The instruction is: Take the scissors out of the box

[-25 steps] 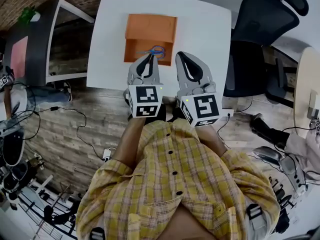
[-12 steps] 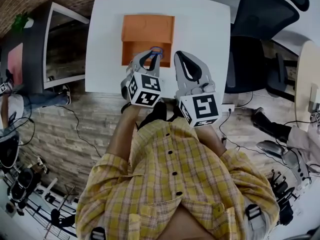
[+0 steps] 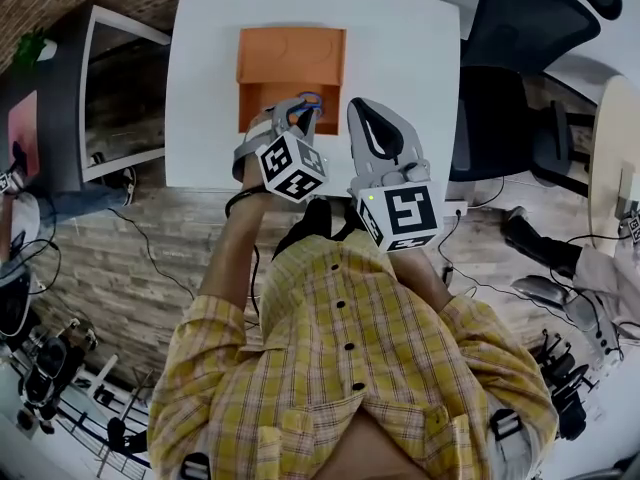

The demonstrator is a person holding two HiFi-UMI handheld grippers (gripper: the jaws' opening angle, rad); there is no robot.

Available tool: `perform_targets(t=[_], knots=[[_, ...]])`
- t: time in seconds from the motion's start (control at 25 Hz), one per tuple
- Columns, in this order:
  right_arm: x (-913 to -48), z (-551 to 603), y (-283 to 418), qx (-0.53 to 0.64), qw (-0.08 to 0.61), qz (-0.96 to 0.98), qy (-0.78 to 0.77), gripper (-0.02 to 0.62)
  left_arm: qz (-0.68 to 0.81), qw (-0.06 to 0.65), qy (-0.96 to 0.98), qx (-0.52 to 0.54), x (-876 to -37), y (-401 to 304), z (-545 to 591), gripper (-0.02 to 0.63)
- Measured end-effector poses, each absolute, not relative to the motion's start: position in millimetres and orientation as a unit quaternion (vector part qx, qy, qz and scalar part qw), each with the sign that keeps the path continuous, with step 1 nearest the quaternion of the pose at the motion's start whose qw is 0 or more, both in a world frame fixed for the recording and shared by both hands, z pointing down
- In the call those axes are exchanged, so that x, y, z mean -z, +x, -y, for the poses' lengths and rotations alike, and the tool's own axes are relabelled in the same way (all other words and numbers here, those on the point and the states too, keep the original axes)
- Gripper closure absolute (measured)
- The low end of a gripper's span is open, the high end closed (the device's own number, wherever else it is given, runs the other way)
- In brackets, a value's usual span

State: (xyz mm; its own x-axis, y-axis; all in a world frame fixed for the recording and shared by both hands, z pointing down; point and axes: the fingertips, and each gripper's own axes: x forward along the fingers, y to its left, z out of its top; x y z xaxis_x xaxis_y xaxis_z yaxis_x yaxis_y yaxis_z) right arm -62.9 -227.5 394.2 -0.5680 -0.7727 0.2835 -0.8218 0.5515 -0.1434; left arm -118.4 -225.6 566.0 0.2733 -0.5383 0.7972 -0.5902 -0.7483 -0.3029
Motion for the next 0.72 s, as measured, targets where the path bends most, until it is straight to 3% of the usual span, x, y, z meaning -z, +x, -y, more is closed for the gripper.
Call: perform_targets(t=[0.72], knots=[[-406.9,239.0,-73.9,-0.132,0.106,0.873,0.457,0.594,0.173,-0.058,0.783,-0.595,-637.4,-122.2,225.0,0.518]])
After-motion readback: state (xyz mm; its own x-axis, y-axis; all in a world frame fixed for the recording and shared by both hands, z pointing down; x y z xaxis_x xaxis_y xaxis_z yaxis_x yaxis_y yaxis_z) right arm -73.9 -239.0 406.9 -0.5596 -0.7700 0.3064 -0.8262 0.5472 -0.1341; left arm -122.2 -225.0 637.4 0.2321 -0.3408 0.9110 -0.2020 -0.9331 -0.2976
